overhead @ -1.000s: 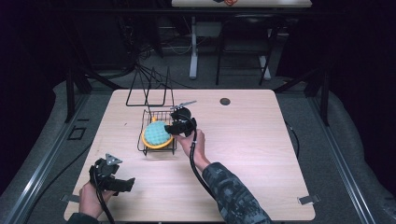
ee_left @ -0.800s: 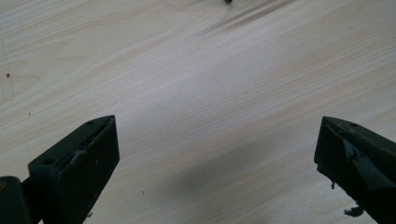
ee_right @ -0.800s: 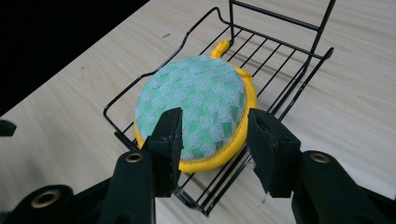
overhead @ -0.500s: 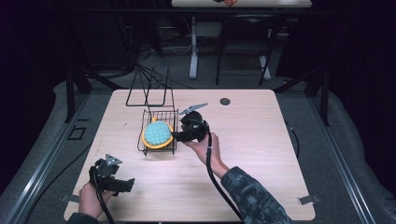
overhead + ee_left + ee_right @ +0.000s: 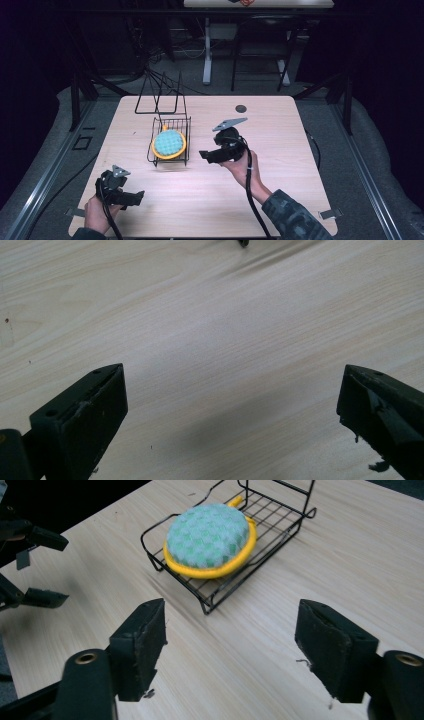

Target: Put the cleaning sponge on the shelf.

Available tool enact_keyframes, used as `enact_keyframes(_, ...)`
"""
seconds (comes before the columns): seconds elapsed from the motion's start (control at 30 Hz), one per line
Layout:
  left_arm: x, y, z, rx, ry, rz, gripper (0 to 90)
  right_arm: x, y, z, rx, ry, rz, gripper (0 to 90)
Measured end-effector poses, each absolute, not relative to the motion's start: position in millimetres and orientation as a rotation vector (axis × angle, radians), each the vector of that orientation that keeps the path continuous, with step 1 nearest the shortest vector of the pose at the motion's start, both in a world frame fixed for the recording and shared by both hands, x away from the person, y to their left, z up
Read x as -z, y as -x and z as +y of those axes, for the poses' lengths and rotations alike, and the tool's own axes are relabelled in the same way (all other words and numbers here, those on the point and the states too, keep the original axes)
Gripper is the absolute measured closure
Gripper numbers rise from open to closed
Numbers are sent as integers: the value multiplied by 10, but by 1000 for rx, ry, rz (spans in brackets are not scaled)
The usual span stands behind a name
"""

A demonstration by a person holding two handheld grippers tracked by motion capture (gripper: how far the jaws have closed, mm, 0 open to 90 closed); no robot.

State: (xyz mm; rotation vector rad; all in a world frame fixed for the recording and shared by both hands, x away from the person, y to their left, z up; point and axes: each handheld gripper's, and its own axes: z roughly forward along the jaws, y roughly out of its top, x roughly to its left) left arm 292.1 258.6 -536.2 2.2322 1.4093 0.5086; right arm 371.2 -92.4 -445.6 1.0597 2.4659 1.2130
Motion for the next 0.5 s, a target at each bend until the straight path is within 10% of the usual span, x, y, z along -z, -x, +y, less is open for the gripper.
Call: enact_keyframes(0.5,5368,-2922,2577,-499,-2224,1411,1,4498,-3387,-1619,-1151,-1081,2447,157)
